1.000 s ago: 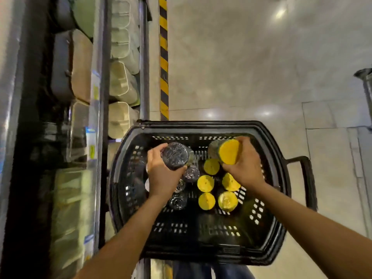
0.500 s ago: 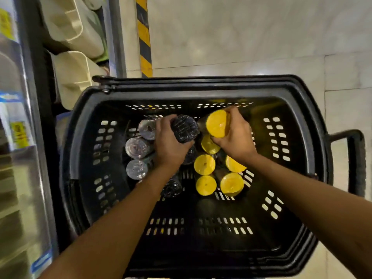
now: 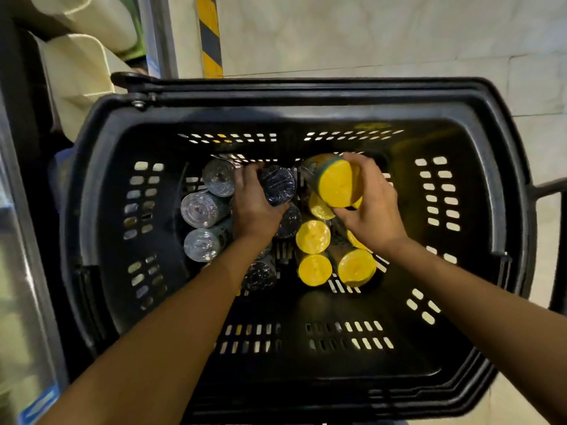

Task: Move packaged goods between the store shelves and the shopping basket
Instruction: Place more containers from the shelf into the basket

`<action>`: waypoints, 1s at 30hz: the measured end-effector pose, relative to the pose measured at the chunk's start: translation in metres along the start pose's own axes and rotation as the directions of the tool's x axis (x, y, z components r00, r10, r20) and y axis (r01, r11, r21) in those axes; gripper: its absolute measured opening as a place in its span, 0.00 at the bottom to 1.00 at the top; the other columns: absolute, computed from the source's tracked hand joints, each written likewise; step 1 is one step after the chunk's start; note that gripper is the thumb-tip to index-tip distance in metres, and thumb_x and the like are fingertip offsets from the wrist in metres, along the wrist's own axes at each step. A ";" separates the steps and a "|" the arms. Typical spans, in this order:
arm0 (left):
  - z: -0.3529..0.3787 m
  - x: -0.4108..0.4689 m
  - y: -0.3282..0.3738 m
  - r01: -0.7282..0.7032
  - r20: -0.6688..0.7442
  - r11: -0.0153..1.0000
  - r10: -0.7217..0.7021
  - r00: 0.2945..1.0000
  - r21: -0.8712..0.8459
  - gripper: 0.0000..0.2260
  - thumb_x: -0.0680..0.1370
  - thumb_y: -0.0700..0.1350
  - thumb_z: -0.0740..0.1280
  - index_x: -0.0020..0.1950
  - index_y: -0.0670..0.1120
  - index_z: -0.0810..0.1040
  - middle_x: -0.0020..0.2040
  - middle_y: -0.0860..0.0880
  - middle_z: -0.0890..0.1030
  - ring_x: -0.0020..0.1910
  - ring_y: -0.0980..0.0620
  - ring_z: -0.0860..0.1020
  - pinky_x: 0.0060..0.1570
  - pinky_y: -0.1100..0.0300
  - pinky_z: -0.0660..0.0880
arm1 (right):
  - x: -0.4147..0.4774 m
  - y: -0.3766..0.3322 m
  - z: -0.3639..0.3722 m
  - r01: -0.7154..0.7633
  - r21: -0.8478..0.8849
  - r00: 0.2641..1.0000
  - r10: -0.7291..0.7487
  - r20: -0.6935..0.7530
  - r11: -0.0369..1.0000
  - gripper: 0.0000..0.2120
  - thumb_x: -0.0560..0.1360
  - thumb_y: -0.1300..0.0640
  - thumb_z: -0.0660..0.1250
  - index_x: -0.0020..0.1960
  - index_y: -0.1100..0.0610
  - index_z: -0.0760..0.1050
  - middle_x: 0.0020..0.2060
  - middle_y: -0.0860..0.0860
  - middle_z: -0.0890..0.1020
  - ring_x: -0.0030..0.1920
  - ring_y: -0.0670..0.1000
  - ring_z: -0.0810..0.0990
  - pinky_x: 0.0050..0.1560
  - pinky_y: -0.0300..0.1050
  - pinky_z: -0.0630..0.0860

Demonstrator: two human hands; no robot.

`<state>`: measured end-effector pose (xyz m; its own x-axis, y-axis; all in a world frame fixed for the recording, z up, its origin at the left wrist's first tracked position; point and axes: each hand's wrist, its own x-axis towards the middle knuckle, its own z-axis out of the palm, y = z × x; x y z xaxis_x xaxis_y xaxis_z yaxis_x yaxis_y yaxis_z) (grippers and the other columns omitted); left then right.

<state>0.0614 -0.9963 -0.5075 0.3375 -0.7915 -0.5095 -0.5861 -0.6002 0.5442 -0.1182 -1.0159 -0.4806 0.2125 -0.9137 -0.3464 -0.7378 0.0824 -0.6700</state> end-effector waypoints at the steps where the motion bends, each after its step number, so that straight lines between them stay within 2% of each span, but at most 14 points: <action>1: 0.000 0.000 -0.001 0.001 -0.001 1.000 -0.001 1.000 0.005 0.32 0.66 0.39 0.78 0.65 0.43 0.68 0.67 0.45 0.66 0.64 0.46 0.70 0.63 0.58 0.69 | 0.002 0.000 0.001 -0.009 -0.013 1.000 0.009 0.024 1.000 0.35 0.65 0.64 0.75 0.68 0.59 0.64 0.64 0.55 0.72 0.61 0.44 0.68 0.56 0.22 0.59; 4: 0.000 0.002 -0.003 0.012 0.012 0.998 -0.013 1.000 0.057 0.32 0.66 0.40 0.78 0.66 0.44 0.68 0.68 0.46 0.66 0.65 0.45 0.70 0.64 0.57 0.68 | 0.013 -0.003 0.006 -0.026 -0.038 0.998 0.028 0.056 0.999 0.35 0.65 0.63 0.76 0.68 0.58 0.64 0.63 0.55 0.72 0.63 0.54 0.71 0.62 0.44 0.68; 8: 0.006 0.006 -0.002 0.029 0.029 0.983 -0.035 0.999 0.180 0.33 0.67 0.44 0.78 0.67 0.43 0.66 0.69 0.46 0.65 0.65 0.42 0.71 0.63 0.51 0.70 | 0.028 -0.006 0.017 -0.079 -0.094 0.994 0.085 0.072 0.992 0.34 0.67 0.61 0.76 0.68 0.59 0.63 0.63 0.56 0.73 0.64 0.56 0.71 0.60 0.48 0.67; 11: 0.016 0.012 -0.005 0.037 0.015 0.965 -0.042 0.999 0.260 0.35 0.66 0.49 0.78 0.67 0.42 0.66 0.67 0.44 0.67 0.65 0.42 0.70 0.64 0.50 0.69 | 0.037 -0.001 0.032 -0.133 -0.184 0.985 0.151 0.086 0.974 0.34 0.67 0.60 0.76 0.67 0.59 0.63 0.63 0.57 0.73 0.64 0.59 0.71 0.62 0.53 0.70; 14: 0.026 0.017 -0.011 0.058 0.015 0.952 -0.066 0.998 0.301 0.37 0.67 0.53 0.77 0.68 0.41 0.65 0.68 0.42 0.67 0.66 0.42 0.69 0.64 0.50 0.70 | 0.044 0.009 0.046 -0.155 -0.307 0.981 0.182 0.061 0.939 0.34 0.67 0.56 0.76 0.67 0.59 0.63 0.63 0.58 0.74 0.63 0.60 0.73 0.63 0.53 0.69; 17: 0.032 0.023 -0.015 0.062 0.014 0.942 -0.071 0.997 0.329 0.37 0.67 0.56 0.75 0.67 0.40 0.66 0.66 0.41 0.69 0.65 0.42 0.70 0.60 0.51 0.70 | 0.049 0.019 0.057 -0.142 -0.420 0.982 0.180 0.051 0.896 0.34 0.69 0.52 0.74 0.68 0.59 0.61 0.63 0.58 0.74 0.64 0.59 0.72 0.69 0.51 0.60; 20: 0.036 0.030 -0.017 0.056 0.028 0.930 -0.071 0.997 0.363 0.36 0.67 0.59 0.75 0.65 0.39 0.68 0.64 0.40 0.71 0.63 0.42 0.71 0.59 0.51 0.71 | 0.055 0.029 0.069 -0.149 -0.462 0.982 0.185 0.033 0.874 0.37 0.70 0.50 0.73 0.71 0.59 0.59 0.64 0.57 0.74 0.65 0.58 0.71 0.72 0.51 0.55; 26: 0.039 0.031 -0.026 -0.008 0.051 0.918 -0.013 0.999 0.396 0.38 0.67 0.63 0.72 0.66 0.39 0.68 0.65 0.40 0.71 0.65 0.42 0.69 0.60 0.52 0.69 | 0.062 0.040 0.089 -0.191 -0.510 0.974 0.227 0.009 0.839 0.38 0.69 0.44 0.73 0.70 0.59 0.60 0.62 0.58 0.75 0.64 0.59 0.72 0.71 0.53 0.54; 30: 0.035 0.028 -0.030 -0.067 0.066 0.920 0.044 0.997 0.387 0.34 0.71 0.62 0.69 0.67 0.39 0.66 0.65 0.40 0.70 0.65 0.42 0.69 0.60 0.52 0.68 | 0.058 0.038 0.086 -0.156 -0.518 0.980 0.199 0.029 0.841 0.36 0.70 0.43 0.71 0.69 0.60 0.62 0.63 0.58 0.74 0.66 0.57 0.70 0.72 0.53 0.52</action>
<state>0.0627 -0.9964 -0.5622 0.2616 -0.8079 -0.5280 -0.8465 -0.4548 0.2766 -0.0788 -1.0321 -0.5823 0.0799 -0.8673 -0.4914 -0.9855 0.0053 -0.1696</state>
